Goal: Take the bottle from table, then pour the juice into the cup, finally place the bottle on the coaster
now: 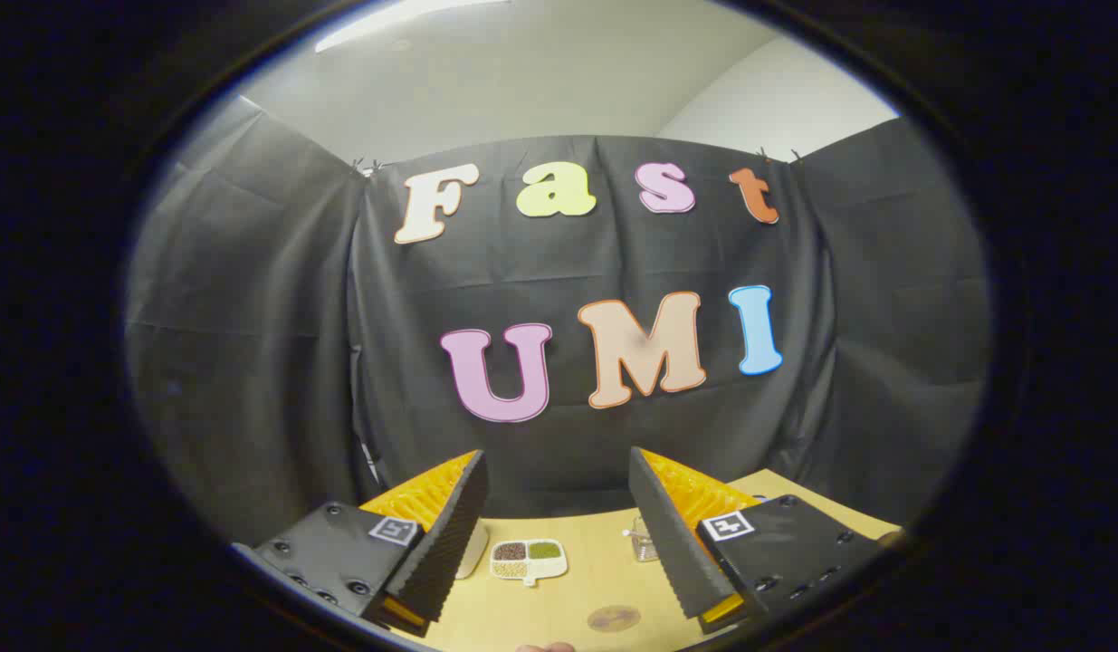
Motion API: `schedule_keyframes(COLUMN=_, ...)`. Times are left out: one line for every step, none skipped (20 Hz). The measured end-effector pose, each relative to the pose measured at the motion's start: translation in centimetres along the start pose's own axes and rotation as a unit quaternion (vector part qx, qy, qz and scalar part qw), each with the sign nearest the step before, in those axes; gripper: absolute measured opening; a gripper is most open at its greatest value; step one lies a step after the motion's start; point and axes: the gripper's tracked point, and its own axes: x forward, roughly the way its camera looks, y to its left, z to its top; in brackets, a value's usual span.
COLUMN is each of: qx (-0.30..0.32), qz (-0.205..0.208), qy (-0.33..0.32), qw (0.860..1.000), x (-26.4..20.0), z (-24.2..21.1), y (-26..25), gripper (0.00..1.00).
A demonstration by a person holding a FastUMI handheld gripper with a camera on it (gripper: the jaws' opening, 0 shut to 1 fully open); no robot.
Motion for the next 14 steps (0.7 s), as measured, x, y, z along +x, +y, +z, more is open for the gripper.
schedule_keyframes(qx=-0.002, qz=0.0, qy=0.002, qw=1.0, x=-0.1, z=-0.2, y=0.3, gripper=0.98)
schedule_keyframes(qx=-0.003, qz=0.0, qy=0.004, qw=1.0, x=-0.1, z=-0.5, y=0.6, gripper=0.98)
schedule_keyframes(qx=-0.005, qz=-0.001, qy=0.007, qw=1.0, x=-0.2, z=-0.9, y=0.9, gripper=0.98)
schedule_keyframes(qx=-0.009, qz=-0.002, qy=0.007, qw=1.0, x=-0.2, z=-1.1, y=1.1, gripper=0.98)
schedule_keyframes(qx=-0.013, qz=-0.003, qy=0.008, qw=1.0, x=-0.2, z=-1.4, y=1.3, gripper=0.98)
schedule_keyframes(qx=-0.017, qz=-0.004, qy=0.007, qw=1.0, x=-0.3, z=-1.8, y=1.4, gripper=0.98)
schedule_keyframes(qx=-0.021, qz=-0.006, qy=0.009, qw=1.0, x=-0.2, z=-2.2, y=1.4, gripper=0.98)
schedule_keyframes(qx=-0.023, qz=-0.008, qy=0.013, qw=1.0, x=-0.3, z=-2.5, y=1.4, gripper=0.98)
schedule_keyframes(qx=-0.026, qz=-0.009, qy=0.016, qw=0.999, x=-0.5, z=-3.3, y=1.6, gripper=0.98)
schedule_keyframes(qx=-0.028, qz=-0.01, qy=0.018, qw=0.999, x=-0.6, z=-3.7, y=1.6, gripper=0.98)
schedule_keyframes(qx=-0.03, qz=-0.012, qy=0.019, qw=0.999, x=-0.6, z=-4.0, y=1.6, gripper=0.98)
schedule_keyframes(qx=-0.031, qz=-0.013, qy=0.021, qw=0.999, x=-0.7, z=-4.5, y=1.6, gripper=0.98)
schedule_keyframes(qx=-0.031, qz=-0.015, qy=0.021, qw=0.999, x=-0.9, z=-5.1, y=1.6, gripper=0.98)
schedule_keyframes(qx=-0.028, qz=-0.017, qy=0.024, qw=0.999, x=-1.0, z=-5.6, y=1.5, gripper=0.98)
